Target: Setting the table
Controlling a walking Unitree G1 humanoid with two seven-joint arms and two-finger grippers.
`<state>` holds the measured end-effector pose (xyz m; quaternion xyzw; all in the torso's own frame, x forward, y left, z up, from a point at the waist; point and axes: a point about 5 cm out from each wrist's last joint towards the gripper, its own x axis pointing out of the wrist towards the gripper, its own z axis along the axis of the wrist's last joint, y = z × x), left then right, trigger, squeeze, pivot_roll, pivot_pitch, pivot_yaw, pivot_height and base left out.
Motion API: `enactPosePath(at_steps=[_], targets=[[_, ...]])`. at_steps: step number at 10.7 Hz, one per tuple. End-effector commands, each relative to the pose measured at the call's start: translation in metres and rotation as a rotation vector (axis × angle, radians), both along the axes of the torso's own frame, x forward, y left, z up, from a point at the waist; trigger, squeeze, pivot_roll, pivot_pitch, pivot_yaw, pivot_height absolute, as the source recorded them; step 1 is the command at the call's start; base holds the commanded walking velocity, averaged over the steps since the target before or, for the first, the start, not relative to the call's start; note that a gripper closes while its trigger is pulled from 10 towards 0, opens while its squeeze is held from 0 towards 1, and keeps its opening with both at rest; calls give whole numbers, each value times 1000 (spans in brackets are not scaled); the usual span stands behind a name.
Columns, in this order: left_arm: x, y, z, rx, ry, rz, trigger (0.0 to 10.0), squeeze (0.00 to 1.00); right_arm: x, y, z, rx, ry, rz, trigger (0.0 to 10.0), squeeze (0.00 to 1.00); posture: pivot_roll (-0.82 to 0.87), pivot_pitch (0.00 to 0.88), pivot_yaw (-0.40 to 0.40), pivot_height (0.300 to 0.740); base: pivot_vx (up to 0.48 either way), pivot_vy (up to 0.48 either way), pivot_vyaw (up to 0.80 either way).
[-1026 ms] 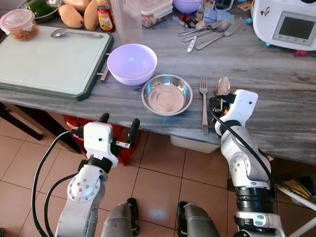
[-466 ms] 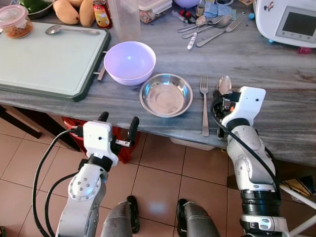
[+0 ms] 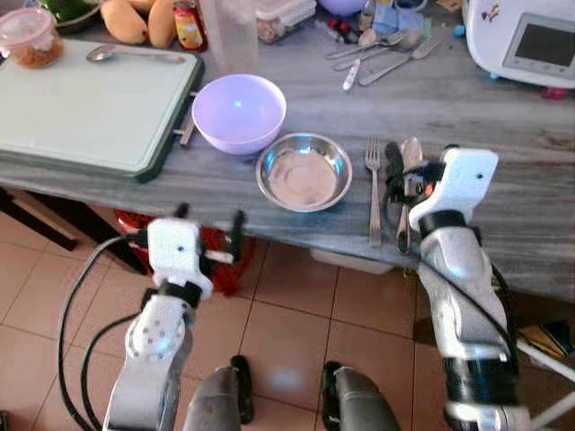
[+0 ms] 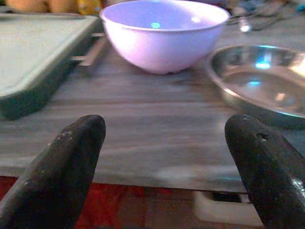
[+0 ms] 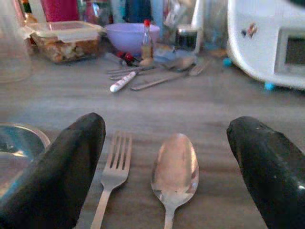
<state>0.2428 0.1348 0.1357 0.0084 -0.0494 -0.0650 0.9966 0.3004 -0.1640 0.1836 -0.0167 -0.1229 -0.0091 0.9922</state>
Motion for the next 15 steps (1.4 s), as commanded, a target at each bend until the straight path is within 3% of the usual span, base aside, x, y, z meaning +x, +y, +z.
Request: enactPosePath(at_steps=[1, 3, 4, 7, 11, 12, 13, 14, 15], targets=[[-1, 2, -6, 15, 30, 35, 10000, 0, -6, 1, 3, -18, -28, 2, 10000, 1000, -2, 246, 13, 740, 0, 0, 0], [5, 11, -8, 5, 38, 102, 10000, 0, -12, 1, -2, -21, -35, 34, 10000, 1000, -7, 211, 12, 740, 0, 0, 0], [8, 11, -7, 3, 26, 107, 10000, 0, -14, -1, -3, -87, -46, 36, 10000, 0, -9, 181, 8, 740, 0, 0, 0], [21, 7, -4, -15, 0, 124, 10000, 0, -12, -14, -11, -68, -16, -43, 10000, 0, -19, 134, 7, 740, -89, 0, 0], [26, 10, -3, -8, -22, 121, 10000, 0, -10, -14, -14, 3, -4, -56, 10000, 0, -15, 123, 13, 740, -277, 0, 0], [25, 9, -3, -8, -23, 121, 10000, 0, -11, -13, -22, -29, 40, -36, 10000, 0, -8, 128, 9, 740, -277, 0, 0], [23, 9, -4, -8, -22, 122, 10000, 0, -14, -15, -27, -60, 67, -49, 10000, 0, -6, 131, 12, 740, -277, 0, 0], [17, 12, -7, -8, -11, 132, 10000, 0, -28, -21, -39, -120, 100, -101, 10000, 0, -4, 126, 14, 740, -277, 0, 0], [14, 14, -10, -6, 2, 144, 10000, 0, -36, -21, -49, -113, 128, -97, 10000, 0, -7, 119, 15, 740, -277, 0, 0]])
